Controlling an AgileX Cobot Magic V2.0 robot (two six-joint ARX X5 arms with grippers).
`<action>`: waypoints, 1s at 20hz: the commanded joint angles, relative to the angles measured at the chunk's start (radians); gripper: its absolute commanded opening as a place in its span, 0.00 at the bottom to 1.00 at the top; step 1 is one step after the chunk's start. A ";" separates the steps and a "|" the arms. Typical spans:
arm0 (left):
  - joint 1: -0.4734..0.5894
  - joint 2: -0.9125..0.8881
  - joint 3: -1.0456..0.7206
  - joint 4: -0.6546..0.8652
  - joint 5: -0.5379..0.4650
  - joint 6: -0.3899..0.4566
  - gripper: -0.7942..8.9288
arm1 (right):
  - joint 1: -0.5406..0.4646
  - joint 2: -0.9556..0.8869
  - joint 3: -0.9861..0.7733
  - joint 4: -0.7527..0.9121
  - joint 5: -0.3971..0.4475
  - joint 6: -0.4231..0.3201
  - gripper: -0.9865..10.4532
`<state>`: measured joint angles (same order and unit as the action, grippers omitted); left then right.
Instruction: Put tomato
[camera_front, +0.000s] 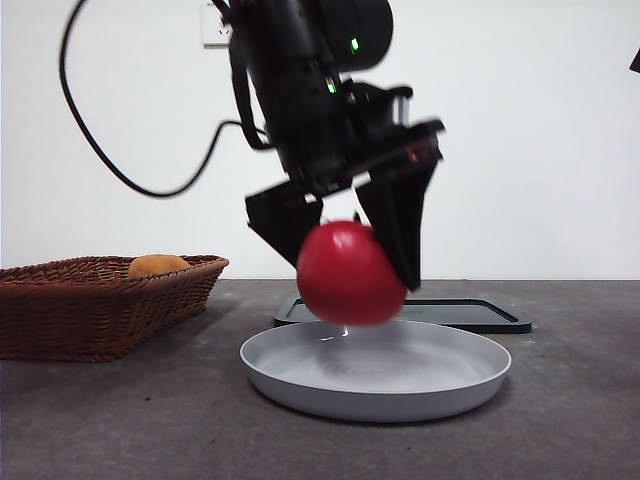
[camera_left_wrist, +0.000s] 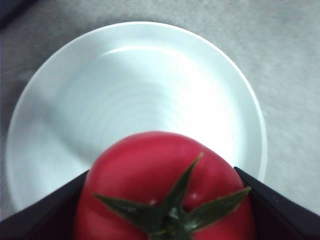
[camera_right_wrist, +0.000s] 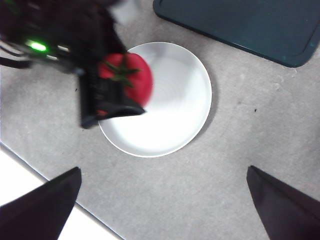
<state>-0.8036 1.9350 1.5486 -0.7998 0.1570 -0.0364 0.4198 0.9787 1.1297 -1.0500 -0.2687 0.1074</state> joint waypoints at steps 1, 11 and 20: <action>-0.013 0.039 0.011 0.032 0.001 -0.004 0.42 | 0.008 0.005 0.016 0.001 -0.004 -0.010 0.62; -0.012 0.103 0.011 0.084 0.001 -0.010 0.42 | 0.008 0.005 0.016 0.001 -0.004 -0.010 0.62; -0.013 0.125 0.011 0.083 0.001 -0.010 0.43 | 0.008 0.005 0.016 0.002 -0.004 -0.010 0.62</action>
<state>-0.8036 2.0304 1.5471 -0.7151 0.1581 -0.0433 0.4198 0.9783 1.1297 -1.0512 -0.2687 0.1074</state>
